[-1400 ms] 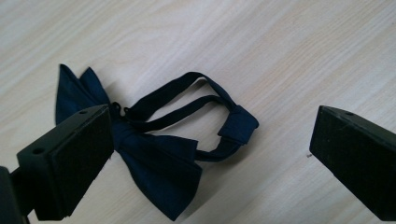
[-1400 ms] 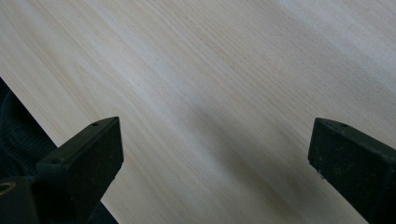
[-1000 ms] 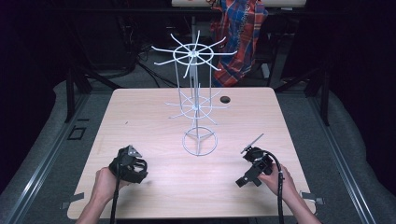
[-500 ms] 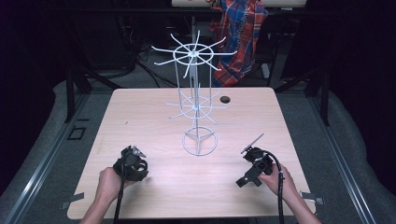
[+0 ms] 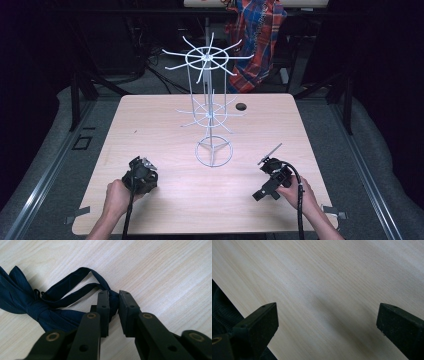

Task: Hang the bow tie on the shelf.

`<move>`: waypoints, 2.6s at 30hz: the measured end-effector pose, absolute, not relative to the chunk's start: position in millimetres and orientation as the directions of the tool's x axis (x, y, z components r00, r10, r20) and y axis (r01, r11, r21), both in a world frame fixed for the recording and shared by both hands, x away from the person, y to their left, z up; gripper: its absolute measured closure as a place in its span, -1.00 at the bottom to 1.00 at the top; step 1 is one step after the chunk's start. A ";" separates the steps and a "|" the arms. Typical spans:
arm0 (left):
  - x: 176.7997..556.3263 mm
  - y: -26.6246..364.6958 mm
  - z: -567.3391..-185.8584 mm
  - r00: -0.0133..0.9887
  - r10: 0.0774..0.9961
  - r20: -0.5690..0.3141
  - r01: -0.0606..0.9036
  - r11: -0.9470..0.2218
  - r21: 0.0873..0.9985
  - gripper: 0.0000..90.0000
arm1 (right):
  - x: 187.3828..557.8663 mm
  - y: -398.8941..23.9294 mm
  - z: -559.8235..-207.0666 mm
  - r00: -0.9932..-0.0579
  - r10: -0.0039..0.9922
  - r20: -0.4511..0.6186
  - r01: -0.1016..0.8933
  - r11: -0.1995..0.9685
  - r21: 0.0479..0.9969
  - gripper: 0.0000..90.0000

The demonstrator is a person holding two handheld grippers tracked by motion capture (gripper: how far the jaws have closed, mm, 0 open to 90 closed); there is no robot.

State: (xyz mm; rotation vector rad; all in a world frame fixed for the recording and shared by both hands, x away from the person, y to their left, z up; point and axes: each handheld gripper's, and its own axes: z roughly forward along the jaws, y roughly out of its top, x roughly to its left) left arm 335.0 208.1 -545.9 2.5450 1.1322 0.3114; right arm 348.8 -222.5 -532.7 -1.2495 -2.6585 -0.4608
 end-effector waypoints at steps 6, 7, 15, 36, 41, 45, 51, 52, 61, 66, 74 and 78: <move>334.1 212.6 -540.3 0.655 0.754 0.052 0.668 -0.610 0.426 0.87 | 349.1 -223.1 -532.0 -0.642 0.717 0.272 0.767 0.610 0.200 -0.92; 334.0 213.7 -538.8 0.651 0.758 0.045 0.669 -0.601 0.437 0.87 | 349.1 -223.3 -532.1 -0.643 0.717 0.271 0.766 0.610 0.202 -0.92; 333.2 222.4 -528.2 0.634 0.773 0.022 0.672 -0.564 0.480 0.88 | 348.4 -222.5 -532.0 -0.637 0.719 0.276 0.770 0.603 0.206 -0.92; 321.4 241.3 -478.8 0.611 0.790 -0.046 0.604 -0.428 0.672 0.88 | 348.2 -221.7 -533.1 -0.641 0.716 0.277 0.767 0.610 0.199 -0.92; 320.5 242.5 -472.6 0.617 0.785 -0.054 0.595 -0.421 0.685 0.88 | 348.6 -222.4 -532.8 -0.646 0.714 0.272 0.763 0.616 0.195 -0.92; 319.6 242.3 -466.9 0.616 0.786 -0.052 0.583 -0.410 0.702 0.88 | 348.2 -221.9 -533.0 -0.642 0.715 0.277 0.766 0.611 0.199 -0.92; 318.7 242.8 -461.5 0.622 0.780 -0.067 0.571 -0.393 0.720 0.88 | 348.7 -222.7 -532.8 -0.647 0.714 0.268 0.762 0.618 0.192 -0.92; 318.8 242.6 -459.9 0.622 0.780 -0.071 0.570 -0.389 0.724 0.87 | 348.7 -222.6 -532.8 -0.647 0.714 0.267 0.762 0.618 0.192 -0.92; 320.5 245.1 -454.7 0.616 0.784 -0.074 0.563 -0.372 0.738 0.87 | 348.5 -222.3 -533.3 -0.645 0.716 0.266 0.764 0.616 0.194 -0.92; 321.4 246.9 -451.6 0.614 0.785 -0.079 0.558 -0.361 0.747 0.87 | 348.7 -222.6 -532.9 -0.646 0.715 0.268 0.763 0.617 0.192 -0.92; 323.8 246.4 -446.2 0.616 0.784 -0.076 0.546 -0.356 0.758 0.87 | 348.7 -223.7 -533.3 -0.643 0.715 0.275 0.766 0.609 0.206 -0.92; 325.2 245.4 -444.2 0.616 0.784 -0.082 0.543 -0.346 0.765 0.87 | 348.4 -223.5 -533.4 -0.642 0.715 0.276 0.766 0.608 0.207 -0.92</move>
